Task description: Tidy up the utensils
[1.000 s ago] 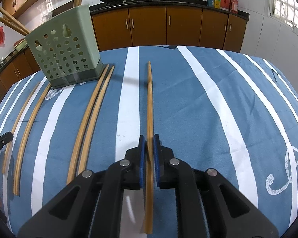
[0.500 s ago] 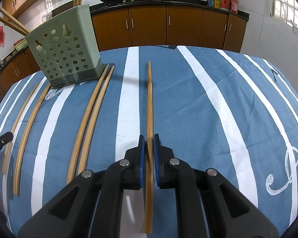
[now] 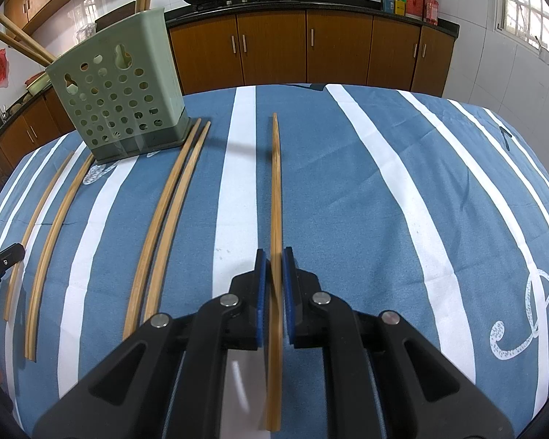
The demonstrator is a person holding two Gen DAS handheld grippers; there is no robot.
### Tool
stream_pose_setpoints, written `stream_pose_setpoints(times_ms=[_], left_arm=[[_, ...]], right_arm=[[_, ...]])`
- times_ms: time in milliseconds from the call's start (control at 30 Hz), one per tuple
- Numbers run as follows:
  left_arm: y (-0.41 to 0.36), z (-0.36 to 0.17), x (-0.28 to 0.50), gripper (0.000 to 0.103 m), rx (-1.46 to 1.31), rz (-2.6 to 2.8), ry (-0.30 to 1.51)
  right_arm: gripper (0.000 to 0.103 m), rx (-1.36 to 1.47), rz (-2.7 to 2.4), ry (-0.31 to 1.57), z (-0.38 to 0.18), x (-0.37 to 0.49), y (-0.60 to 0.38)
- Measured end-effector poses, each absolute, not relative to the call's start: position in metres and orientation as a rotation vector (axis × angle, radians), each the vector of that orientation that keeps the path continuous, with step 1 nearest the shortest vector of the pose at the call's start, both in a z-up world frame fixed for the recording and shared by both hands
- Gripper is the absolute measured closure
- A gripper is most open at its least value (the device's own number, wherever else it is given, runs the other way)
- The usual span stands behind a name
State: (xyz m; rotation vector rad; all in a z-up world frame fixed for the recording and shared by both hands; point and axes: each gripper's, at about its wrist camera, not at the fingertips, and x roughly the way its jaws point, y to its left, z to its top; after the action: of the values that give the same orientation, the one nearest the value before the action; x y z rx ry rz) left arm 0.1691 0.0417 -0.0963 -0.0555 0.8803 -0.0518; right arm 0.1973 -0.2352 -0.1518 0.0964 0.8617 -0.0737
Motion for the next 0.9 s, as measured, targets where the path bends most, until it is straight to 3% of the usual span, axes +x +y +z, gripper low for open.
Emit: stream_pose_setpoints(times_ms=[900], left_arm=[[0.0376,-0.0956,0.1646,0.095,-0.032,-0.045,0.881]], right_arm=[[0.092,0.095,-0.072,0.863,-0.1524,0.1928,-0.2334]])
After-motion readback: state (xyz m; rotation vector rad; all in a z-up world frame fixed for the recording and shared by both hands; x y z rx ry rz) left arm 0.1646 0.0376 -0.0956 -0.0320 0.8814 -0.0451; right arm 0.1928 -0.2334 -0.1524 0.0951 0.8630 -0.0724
